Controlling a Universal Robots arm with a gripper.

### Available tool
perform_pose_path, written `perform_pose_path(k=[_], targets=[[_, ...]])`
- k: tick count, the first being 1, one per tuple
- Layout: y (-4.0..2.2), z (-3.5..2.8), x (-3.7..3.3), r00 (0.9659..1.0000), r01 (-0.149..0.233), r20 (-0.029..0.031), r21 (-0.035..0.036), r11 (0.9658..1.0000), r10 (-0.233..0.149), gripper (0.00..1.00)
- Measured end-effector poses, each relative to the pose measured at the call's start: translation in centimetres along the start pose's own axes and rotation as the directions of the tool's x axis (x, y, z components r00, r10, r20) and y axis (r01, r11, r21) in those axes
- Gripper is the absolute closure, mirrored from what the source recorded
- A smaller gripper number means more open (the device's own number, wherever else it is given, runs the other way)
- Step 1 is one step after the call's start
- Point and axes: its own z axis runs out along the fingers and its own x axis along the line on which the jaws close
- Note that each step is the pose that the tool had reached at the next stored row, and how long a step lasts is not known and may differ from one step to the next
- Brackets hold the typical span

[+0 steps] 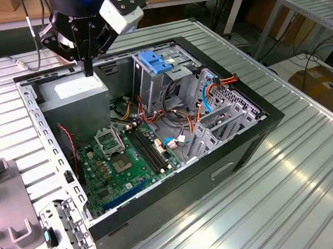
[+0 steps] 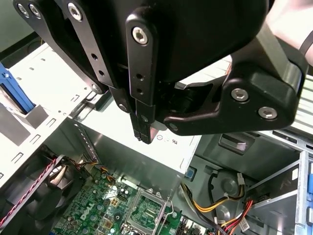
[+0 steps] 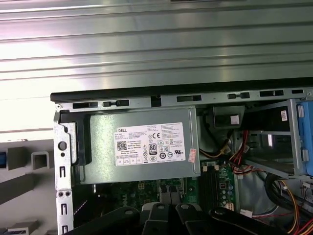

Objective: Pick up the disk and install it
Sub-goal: 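Reach for the disk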

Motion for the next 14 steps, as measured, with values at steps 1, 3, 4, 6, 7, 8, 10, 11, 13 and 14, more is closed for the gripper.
perform_pose_path(k=[1, 3, 4, 6, 7, 8, 10, 11, 13, 14], targets=[[0.00, 0.00, 0.04, 1.0000, 0.000, -0.0002, 0.0000, 1.0000, 0.000, 0.89], [-0.01, 0.00, 0.07, 1.0000, 0.000, -0.0004, 0.0001, 1.0000, 0.000, 0.89], [-0.01, 0.00, 0.09, 1.0000, 0.000, -0.0005, 0.0001, 1.0000, 0.000, 0.89], [-0.01, 0.00, 0.13, 1.0000, 0.000, -0.0007, 0.0000, 1.0000, 0.000, 0.89], [-0.01, 0.00, 0.14, 1.0000, 0.000, -0.0007, 0.0001, 1.0000, 0.000, 0.89], [-0.01, 0.00, 0.15, 1.0000, 0.000, -0.0008, 0.0001, 1.0000, 0.000, 0.89], [-0.01, 0.00, 0.19, 1.0000, 0.000, -0.0009, 0.0001, 1.0000, 0.000, 0.89], [-0.02, 0.00, 0.23, 1.0000, 0.000, -0.0010, 0.0001, 1.0000, 0.000, 0.89], [-0.02, 0.00, 0.28, 1.0000, 0.000, -0.0012, 0.0001, 1.0000, 0.000, 0.89], [-0.02, 0.00, 0.30, 1.0000, 0.000, -0.0012, 0.0001, 1.0000, 0.000, 0.89]])
